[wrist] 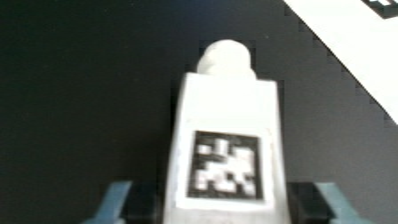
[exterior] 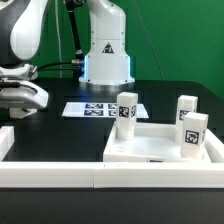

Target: Assemble square table

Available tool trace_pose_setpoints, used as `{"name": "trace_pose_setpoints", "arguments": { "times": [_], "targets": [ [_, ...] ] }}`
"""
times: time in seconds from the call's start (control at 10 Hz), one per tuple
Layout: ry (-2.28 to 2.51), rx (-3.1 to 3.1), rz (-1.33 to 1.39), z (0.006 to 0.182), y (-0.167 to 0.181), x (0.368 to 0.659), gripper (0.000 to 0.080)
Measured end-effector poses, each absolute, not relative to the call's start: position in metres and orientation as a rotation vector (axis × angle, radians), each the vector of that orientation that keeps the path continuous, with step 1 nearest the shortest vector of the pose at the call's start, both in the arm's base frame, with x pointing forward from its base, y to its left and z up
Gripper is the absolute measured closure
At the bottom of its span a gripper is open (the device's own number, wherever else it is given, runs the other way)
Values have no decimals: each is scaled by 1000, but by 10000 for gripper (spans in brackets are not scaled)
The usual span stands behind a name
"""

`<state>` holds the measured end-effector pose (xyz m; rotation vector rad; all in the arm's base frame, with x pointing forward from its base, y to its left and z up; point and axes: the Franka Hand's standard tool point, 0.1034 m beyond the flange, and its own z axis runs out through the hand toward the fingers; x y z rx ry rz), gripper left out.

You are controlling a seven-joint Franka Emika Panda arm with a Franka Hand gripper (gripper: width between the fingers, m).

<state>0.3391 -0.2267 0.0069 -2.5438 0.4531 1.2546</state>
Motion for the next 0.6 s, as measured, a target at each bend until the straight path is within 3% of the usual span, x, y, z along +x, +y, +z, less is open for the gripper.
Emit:
{"name": "trace_pose_setpoints", "arguments": {
  "times": [0.6],
  "targets": [
    [453, -2544, 1255, 7, -227, 339, 512]
  ]
}}
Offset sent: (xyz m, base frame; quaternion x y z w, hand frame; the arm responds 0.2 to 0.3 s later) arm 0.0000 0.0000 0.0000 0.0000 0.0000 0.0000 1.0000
